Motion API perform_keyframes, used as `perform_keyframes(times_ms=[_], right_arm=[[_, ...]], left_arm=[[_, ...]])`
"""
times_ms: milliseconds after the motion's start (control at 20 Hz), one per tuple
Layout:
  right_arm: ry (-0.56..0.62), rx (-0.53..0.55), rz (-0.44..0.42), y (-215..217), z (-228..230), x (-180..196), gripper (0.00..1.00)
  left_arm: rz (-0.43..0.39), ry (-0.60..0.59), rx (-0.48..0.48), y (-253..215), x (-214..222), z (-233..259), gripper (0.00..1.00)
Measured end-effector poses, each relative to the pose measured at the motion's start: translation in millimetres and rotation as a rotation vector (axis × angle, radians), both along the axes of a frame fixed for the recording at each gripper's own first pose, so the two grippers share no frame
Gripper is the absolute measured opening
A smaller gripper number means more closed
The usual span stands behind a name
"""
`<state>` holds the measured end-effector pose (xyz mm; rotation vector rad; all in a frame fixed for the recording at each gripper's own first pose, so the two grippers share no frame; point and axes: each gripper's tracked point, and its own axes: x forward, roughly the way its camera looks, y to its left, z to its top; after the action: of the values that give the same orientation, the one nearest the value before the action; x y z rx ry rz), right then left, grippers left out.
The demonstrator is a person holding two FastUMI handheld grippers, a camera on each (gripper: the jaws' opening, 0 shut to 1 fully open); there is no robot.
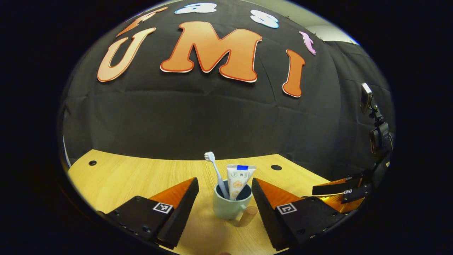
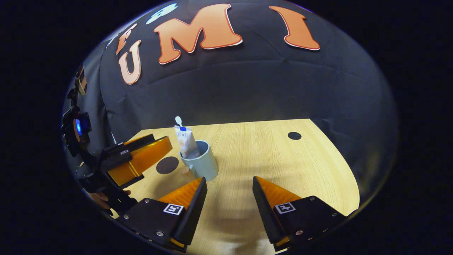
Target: Put the toothbrush and toothpaste on the desktop into the cup, then pick up the cup and place it on the coaster on the desktop.
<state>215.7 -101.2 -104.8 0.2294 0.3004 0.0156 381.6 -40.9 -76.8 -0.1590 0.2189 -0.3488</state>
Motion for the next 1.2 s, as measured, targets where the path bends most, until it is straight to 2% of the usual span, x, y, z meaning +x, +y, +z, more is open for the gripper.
perform_keyframes(times_ms=[300,550,950,1200], right_arm=[[-0.008,-0.006,0.025,18.1,33.4,7.6,0.78],[0.033,0.02,0.053,46.8,44.6,19.8,0.79],[0.144,-0.011,0.045,73.8,28.3,42.9,0.79],[0.255,-0.045,0.041,86.3,5.1,58.4,0.79]], left_arm=[[0.074,0.051,0.019,53.4,-23.2,24.4,0.97],[0.132,0.064,0.102,96.5,-49.5,48.5,0.97],[0.171,0.037,0.161,140.9,-97.8,86.6,0.97],[0.24,0.016,0.191,178.1,-115.5,101.3,0.97]])
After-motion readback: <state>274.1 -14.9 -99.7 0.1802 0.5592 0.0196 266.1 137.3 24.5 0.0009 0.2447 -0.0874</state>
